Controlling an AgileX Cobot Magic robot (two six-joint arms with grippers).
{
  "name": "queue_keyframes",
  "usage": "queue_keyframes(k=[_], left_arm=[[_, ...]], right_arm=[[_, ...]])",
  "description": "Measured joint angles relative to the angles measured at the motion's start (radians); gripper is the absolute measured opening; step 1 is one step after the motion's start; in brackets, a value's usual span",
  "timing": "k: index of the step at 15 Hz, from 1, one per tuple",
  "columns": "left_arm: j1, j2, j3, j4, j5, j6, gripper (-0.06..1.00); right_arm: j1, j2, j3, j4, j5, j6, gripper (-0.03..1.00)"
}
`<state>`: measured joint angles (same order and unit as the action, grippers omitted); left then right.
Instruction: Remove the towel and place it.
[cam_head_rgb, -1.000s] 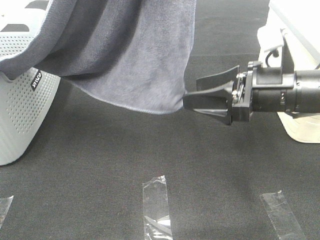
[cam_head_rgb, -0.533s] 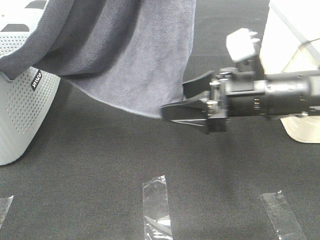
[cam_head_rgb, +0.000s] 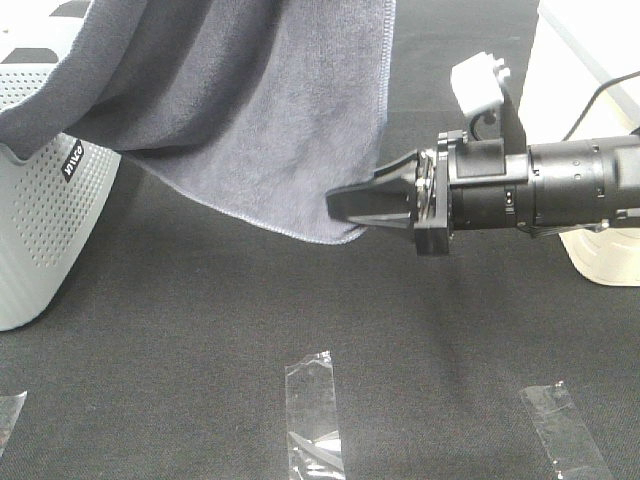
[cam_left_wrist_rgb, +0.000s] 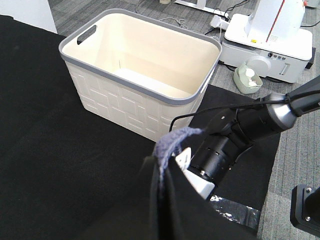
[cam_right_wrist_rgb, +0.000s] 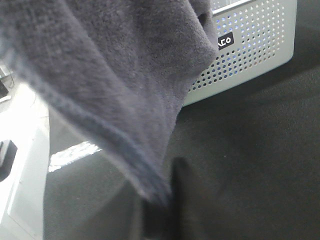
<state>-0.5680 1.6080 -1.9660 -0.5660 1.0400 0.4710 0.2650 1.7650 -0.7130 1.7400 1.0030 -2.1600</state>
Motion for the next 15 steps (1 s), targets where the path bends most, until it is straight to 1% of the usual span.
queue_keyframes(k=[1,2,3,4,5,6,7,8,9,10,11,12,13,14,15], left_arm=[[0.0,0.0,0.0,0.0,0.0,0.0,0.0],[0.0,0.0,0.0,0.0,0.0,0.0,0.0],[0.0,0.0,0.0,0.003,0.0,0.0,0.0],[0.0,0.0,0.0,0.025,-0.004,-0.004,0.0],[0.0,0.0,0.0,0.07,-0.017,-0.026,0.0],[0.0,0.0,0.0,0.129,-0.036,-0.071,0.0],[-0.001,0.001,0.0,0.279,-0.057,-0.173,0.0],[-0.001,0.005,0.0,0.384,-0.064,-0.271,0.0],[-0.001,0.017,0.0,0.498,-0.065,-0.352,0.0],[-0.001,0.035,0.0,0.589,-0.052,-0.42,0.0],[-0.001,0.062,0.0,0.662,-0.02,-0.471,0.0],[-0.001,0.099,0.0,0.72,0.027,-0.504,0.0],[0.0,0.144,0.0,0.751,0.077,-0.518,0.0],[0.006,0.182,0.0,0.767,0.121,-0.525,0.0],[0.017,0.231,0.0,0.769,0.148,-0.527,0.0]], right_arm=[[0.0,0.0,0.0,0.0,0.0,0.0,0.11],[0.0,-0.012,0.0,0.0,-0.005,0.05,0.0],[0.0,-0.031,0.0,0.0,-0.019,0.11,0.0],[0.0,-0.055,0.0,0.0,-0.042,0.184,0.0],[0.0,-0.08,-0.001,-0.004,-0.075,0.28,0.0],[0.0,-0.107,-0.018,-0.045,-0.114,0.392,0.0],[0.0,-0.145,-0.055,-0.183,-0.147,0.57,0.0],[0.0,-0.164,-0.087,-0.299,-0.153,0.726,0.0],[0.0,-0.179,-0.131,-0.437,-0.152,0.896,0.0],[0.0,-0.194,-0.173,-0.572,-0.156,1.059,0.0],[0.001,-0.202,-0.222,-0.693,-0.172,1.231,0.0],[0.001,-0.206,-0.272,-0.828,-0.195,1.409,0.0],[0.001,-0.207,-0.317,-0.958,-0.213,1.544,0.0],[0.001,-0.207,-0.363,-1.107,-0.229,1.679,0.0],[0.001,-0.207,-0.413,-1.244,-0.239,1.791,0.0]])
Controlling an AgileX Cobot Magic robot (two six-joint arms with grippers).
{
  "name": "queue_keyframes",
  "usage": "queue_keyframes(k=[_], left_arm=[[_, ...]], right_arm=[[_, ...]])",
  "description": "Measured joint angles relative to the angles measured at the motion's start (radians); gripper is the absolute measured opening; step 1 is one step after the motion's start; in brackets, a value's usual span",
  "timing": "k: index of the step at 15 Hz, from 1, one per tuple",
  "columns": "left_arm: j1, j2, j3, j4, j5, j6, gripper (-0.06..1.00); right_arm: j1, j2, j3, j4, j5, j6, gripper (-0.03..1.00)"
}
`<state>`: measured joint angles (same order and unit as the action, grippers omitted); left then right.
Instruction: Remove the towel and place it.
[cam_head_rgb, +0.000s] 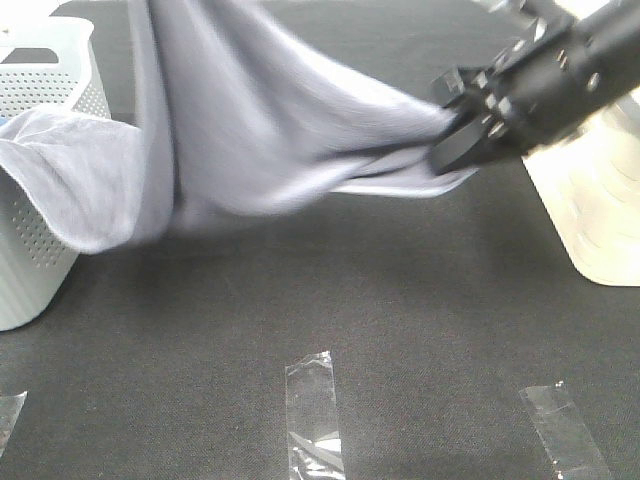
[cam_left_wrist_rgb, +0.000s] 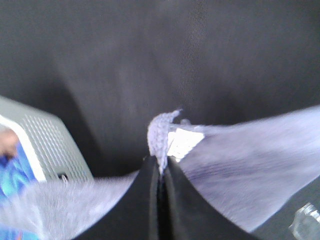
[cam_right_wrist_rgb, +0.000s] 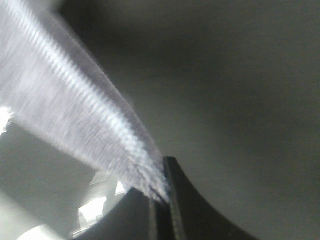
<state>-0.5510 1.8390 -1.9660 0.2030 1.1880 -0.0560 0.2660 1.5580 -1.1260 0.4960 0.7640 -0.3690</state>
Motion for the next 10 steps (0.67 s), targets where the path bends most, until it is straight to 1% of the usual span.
queue_keyframes(k=[1,2,3,4,5,8,9,10], left_arm=[[0.014,0.046,0.0,0.001,-0.001,-0.001,0.0],[0.029,0.083,0.0,0.005,-0.025,-0.001,0.0],[0.046,0.12,0.0,0.004,-0.092,-0.001,0.0],[0.063,0.149,0.0,0.004,-0.194,-0.001,0.0],[0.081,0.174,0.0,0.004,-0.302,-0.007,0.0],[0.145,0.218,0.0,0.004,-0.704,-0.029,0.0],[0.174,0.22,0.0,0.004,-0.897,-0.051,0.0],[0.195,0.22,0.0,0.004,-1.05,-0.071,0.0]], right_arm=[[0.0,0.004,-0.063,-0.124,-0.009,0.103,0.0],[0.0,0.017,-0.127,-0.231,-0.017,0.187,0.0],[0.0,0.046,-0.201,-0.327,-0.031,0.256,0.0],[0.0,0.087,-0.272,-0.395,-0.041,0.288,0.0],[0.0,0.132,-0.355,-0.436,-0.051,0.301,0.0],[0.0,0.289,-0.621,-0.536,-0.086,0.304,0.0],[0.0,0.344,-0.763,-0.593,-0.099,0.304,0.0],[0.0,0.372,-0.864,-0.644,-0.113,0.304,0.0]])
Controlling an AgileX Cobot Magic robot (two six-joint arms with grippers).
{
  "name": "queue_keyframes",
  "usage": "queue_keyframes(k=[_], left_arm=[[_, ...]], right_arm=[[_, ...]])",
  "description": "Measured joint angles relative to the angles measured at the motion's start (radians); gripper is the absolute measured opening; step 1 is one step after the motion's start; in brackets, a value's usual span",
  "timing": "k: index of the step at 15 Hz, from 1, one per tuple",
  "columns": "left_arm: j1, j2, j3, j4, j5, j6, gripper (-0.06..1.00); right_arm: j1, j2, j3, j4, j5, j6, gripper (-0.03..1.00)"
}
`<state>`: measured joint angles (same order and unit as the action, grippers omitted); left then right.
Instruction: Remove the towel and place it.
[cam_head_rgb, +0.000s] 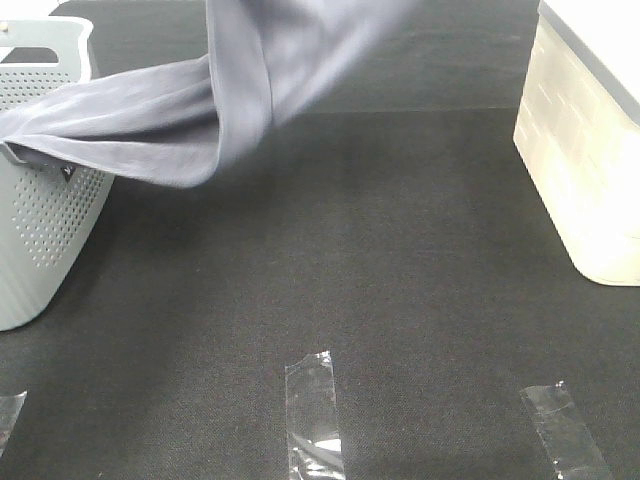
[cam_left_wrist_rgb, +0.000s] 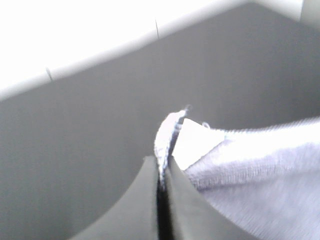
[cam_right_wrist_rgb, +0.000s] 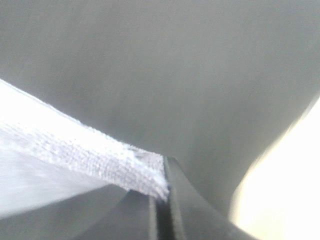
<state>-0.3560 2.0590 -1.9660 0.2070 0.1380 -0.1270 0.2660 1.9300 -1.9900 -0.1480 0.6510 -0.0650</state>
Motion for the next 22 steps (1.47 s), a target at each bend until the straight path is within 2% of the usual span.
queue_keyframes(k=[1,2,3,5,7,9,12,14,17,18,20,22], left_arm=[[0.008,-0.001,0.0,0.0,-0.06,-0.011,0.0],[0.025,-0.005,-0.003,0.0,-0.199,-0.035,0.0],[0.043,-0.009,-0.041,-0.003,-0.349,-0.082,0.0],[0.048,-0.015,-0.115,-0.004,-0.423,-0.109,0.0],[0.046,-0.025,-0.204,0.014,-0.445,-0.106,0.0],[0.044,-0.028,-0.232,0.034,-0.364,-0.086,0.0],[0.037,-0.019,-0.232,0.019,0.031,-0.055,0.0],[0.029,-0.019,-0.232,-0.032,0.333,-0.032,0.0],[0.034,-0.019,-0.232,-0.136,0.769,0.036,0.0],[0.037,-0.019,-0.232,-0.16,0.865,0.052,0.0],[0.044,-0.019,-0.232,-0.207,1.017,0.064,0.0],[0.044,-0.029,-0.199,-0.242,1.049,0.064,0.0]], right_arm=[[0.0,0.012,-0.085,-0.052,-0.016,0.0,0.0],[0.0,0.013,-0.129,-0.079,-0.028,0.0,0.0],[0.0,0.013,-0.251,-0.139,-0.057,0.011,0.0],[0.002,0.012,-0.359,-0.173,-0.076,0.025,0.0],[0.005,-0.001,-0.429,-0.17,-0.071,0.035,0.0],[0.012,-0.011,-0.437,-0.159,0.017,0.041,0.0],[0.015,0.012,-0.437,-0.062,0.296,0.041,0.0],[0.016,0.053,-0.436,-0.001,0.491,0.041,0.0],[0.016,0.072,-0.347,0.101,0.553,0.04,0.0],[0.014,0.071,-0.302,0.127,0.555,0.04,0.0],[0.014,0.047,-0.171,0.157,0.557,0.04,0.0],[0.011,-0.02,-0.023,0.173,0.557,0.04,0.0]])
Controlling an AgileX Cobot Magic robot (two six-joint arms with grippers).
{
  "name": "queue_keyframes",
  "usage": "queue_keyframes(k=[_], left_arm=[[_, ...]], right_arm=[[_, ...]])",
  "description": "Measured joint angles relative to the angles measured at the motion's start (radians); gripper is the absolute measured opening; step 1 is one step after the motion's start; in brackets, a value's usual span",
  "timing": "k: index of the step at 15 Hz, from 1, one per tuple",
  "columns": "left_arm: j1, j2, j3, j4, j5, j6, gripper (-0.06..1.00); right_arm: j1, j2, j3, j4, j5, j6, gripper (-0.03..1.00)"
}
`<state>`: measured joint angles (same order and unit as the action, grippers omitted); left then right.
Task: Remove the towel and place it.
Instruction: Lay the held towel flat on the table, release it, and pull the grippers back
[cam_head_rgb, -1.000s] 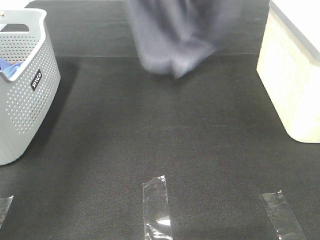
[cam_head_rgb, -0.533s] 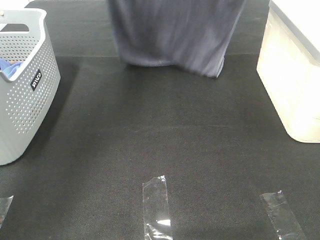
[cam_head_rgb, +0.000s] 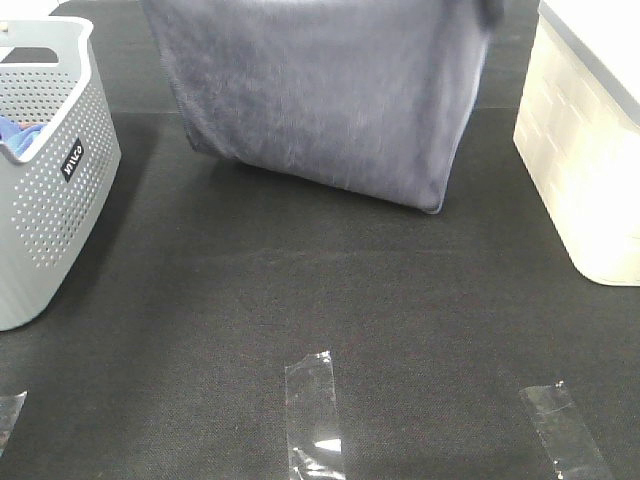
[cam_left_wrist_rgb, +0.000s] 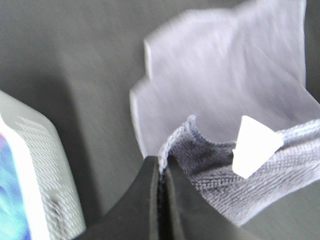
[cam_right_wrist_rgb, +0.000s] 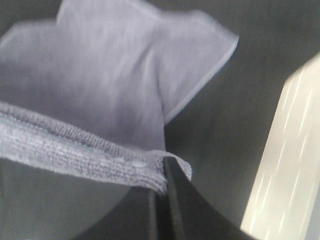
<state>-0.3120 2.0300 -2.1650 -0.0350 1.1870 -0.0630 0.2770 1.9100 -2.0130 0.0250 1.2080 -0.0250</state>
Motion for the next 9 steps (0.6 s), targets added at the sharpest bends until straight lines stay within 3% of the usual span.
queue_keyframes(k=[4,9], left_arm=[[-0.063,-0.114,0.308,-0.025,0.002,0.0,0.0],[-0.224,-0.257,0.644,-0.025,0.003,-0.037,0.0]], right_arm=[[0.0,-0.176,0.323,0.024,-0.002,0.001,0.0],[0.0,-0.395,0.661,0.031,0.0,0.001,0.0]])
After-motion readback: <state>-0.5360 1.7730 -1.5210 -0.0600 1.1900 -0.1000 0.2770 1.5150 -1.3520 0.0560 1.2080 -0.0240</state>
